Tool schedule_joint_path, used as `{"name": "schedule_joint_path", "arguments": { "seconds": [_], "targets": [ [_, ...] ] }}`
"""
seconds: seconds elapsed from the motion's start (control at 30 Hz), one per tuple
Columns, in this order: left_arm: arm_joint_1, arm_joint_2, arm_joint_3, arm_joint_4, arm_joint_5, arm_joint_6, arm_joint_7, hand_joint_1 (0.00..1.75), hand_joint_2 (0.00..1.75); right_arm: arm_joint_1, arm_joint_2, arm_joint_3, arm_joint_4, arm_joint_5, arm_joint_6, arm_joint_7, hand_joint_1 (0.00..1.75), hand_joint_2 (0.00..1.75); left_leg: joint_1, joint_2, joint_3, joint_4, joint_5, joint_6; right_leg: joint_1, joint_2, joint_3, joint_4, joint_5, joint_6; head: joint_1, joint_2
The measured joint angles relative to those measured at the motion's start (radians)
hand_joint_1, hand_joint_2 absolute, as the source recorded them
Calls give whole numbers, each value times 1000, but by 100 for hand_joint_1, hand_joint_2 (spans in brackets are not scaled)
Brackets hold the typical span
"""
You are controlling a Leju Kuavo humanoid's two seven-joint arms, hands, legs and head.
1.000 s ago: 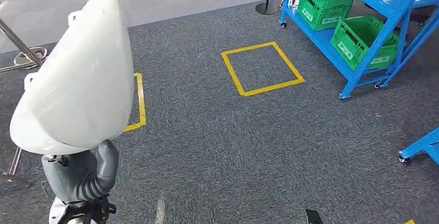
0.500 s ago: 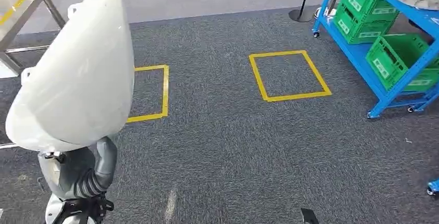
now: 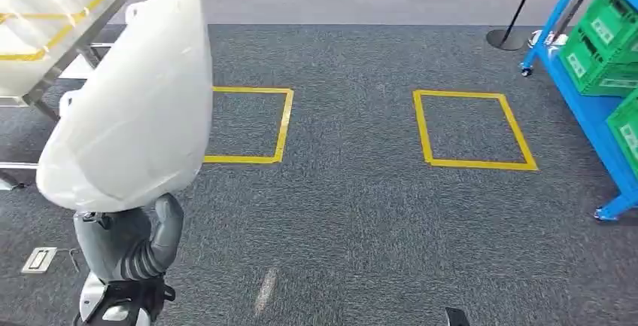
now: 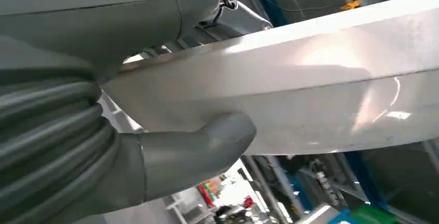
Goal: Take the parts from the cabinet and place them on the table.
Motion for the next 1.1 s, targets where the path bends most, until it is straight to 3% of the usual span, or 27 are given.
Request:
{"name": "schedule_joint_path", "arguments": {
  "seconds": [0.03,0.07,0.1,0.13,0.17,0.23,0.27,0.3,0.33,0.43,0.47,0.5,0.53,0.57,0.6,0.63,0.67,0.7,0.77,0.8,0.83,0.93,0.97,1.0,1.03,1.07,1.1],
  "targets": [
    [-1,0,0,0,0,0,-1,175,175,3,0,0,0,0,0,0,0,0,2,33,-37,72,-45,-5,1,-13,-1,0,-1,-3,-4,0],
    [0,0,0,0,0,0,-1,175,175,6,0,0,0,0,0,0,0,0,4,47,-80,157,-87,-9,3,-28,-2,0,-2,-5,-3,0],
    [1,2,0,1,0,0,-1,175,175,9,-1,0,0,0,0,0,0,0,5,51,-117,230,-117,-11,4,-42,-4,0,-3,-6,-3,0],
    [3,3,0,2,0,0,-1,175,175,10,-2,0,0,0,0,0,0,0,6,52,-140,271,-124,-12,5,-56,-5,0,-3,-6,-4,0],
    [5,5,0,4,0,0,-1,175,175,9,-2,0,0,0,0,0,0,0,7,54,-137,262,-107,-12,5,-69,-5,0,-4,-6,-4,0],
    [4,7,0,5,0,0,0,175,175,7,-2,0,0,0,0,0,0,0,6,67,-61,117,-26,-7,5,-94,0,0,-7,-2,-4,0],
    [4,8,0,4,0,0,-1,175,175,7,-2,0,0,0,1,0,0,0,4,99,-6,18,12,-1,5,-105,4,0,-9,1,-3,0],
    [3,7,0,4,0,0,-1,175,175,7,-2,0,0,0,2,-1,0,0,-2,151,21,-44,23,9,9,-115,9,1,-12,6,-4,0],
    [2,7,0,3,0,0,-1,175,175,7,-1,0,0,0,4,-1,0,0,-3,151,22,-45,23,8,10,-122,11,2,-18,14,-2,0],
    [3,10,0,3,0,0,0,175,175,1,-1,0,0,0,7,-1,0,0,-9,108,17,-46,27,25,6,-159,28,-6,-21,35,-3,0],
    [3,10,0,-1,0,0,0,175,175,-1,-1,0,0,0,9,-2,0,0,4,92,29,-57,41,31,1,-152,26,0,-26,43,-3,0],
    [1,10,0,-3,0,1,-2,175,175,-2,-1,0,0,0,12,-4,0,0,3,84,32,-59,41,34,1,-93,20,25,-42,48,0,0],
    [0,8,0,-4,0,1,-2,175,175,-1,-1,0,0,0,13,-6,0,0,5,75,31,-58,45,41,0,-53,-8,81,-75,49,4,0],
    [1,6,0,-3,0,1,-2,175,175,0,-1,0,0,0,13,-6,0,0,5,64,30,-58,45,42,1,-33,-41,147,-106,51,11,0],
    [2,5,0,-2,0,1,0,175,175,5,-3,0,0,0,13,-6,0,0,5,48,28,-57,44,44,2,-22,-95,244,-144,54,13,0],
    [3,6,0,0,0,1,0,175,175,7,-4,0,0,0,13,-5,0,0,3,33,27,-56,44,44,3,-21,-131,298,-151,54,15,0],
    [4,6,0,1,0,1,0,175,175,9,-4,0,0,0,13,-6,0,0,3,18,28,-55,44,44,4,-20,-142,299,-131,53,15,0],
    [4,6,0,1,0,1,0,175,175,9,-4,0,0,0,13,-6,0,0,3,5,29,-54,43,43,5,-19,-130,254,-93,49,16,0],
    [4,5,0,1,0,1,0,175,175,7,-4,0,0,0,12,-6,0,0,2,-19,32,-54,42,41,8,0,-55,74,7,37,19,0],
    [4,5,0,1,0,1,0,175,175,7,-5,0,0,0,11,-6,0,0,4,-26,32,-54,43,40,10,30,-23,4,31,30,23,0],
    [3,4,0,2,0,1,0,175,175,5,-9,0,0,0,11,-6,0,0,1,-37,31,-54,40,29,19,52,-19,-16,20,25,23,0],
    [3,2,0,2,1,1,-1,175,175,2,-8,0,-2,-4,11,-7,0,0,8,-60,24,-64,41,10,26,29,-14,-20,18,10,25,0],
    [3,3,0,1,2,1,-2,175,175,2,-7,0,-2,-5,11,-8,0,0,3,-62,26,-62,37,3,15,17,-2,-33,30,3,26,0],
    [2,3,0,1,3,1,-2,175,175,2,-6,0,-2,-5,11,-10,0,0,4,-16,20,-38,26,2,14,6,2,-39,34,-1,25,0],
    [-1,4,0,2,3,1,-3,175,175,4,-6,0,-2,-5,11,-12,0,0,4,23,-4,11,-9,-3,14,-3,2,-40,33,-8,16,0],
    [-1,4,0,3,6,1,-3,175,175,6,-6,0,-2,-6,11,-13,0,0,8,42,-41,84,-51,-9,14,-14,2,-40,32,-10,18,0],
    [1,4,0,5,7,1,-3,175,175,8,-6,0,-2,-6,11,-15,0,0,11,48,-84,168,-89,-14,14,-27,2,-40,30,-11,17,0]
  ]
}}
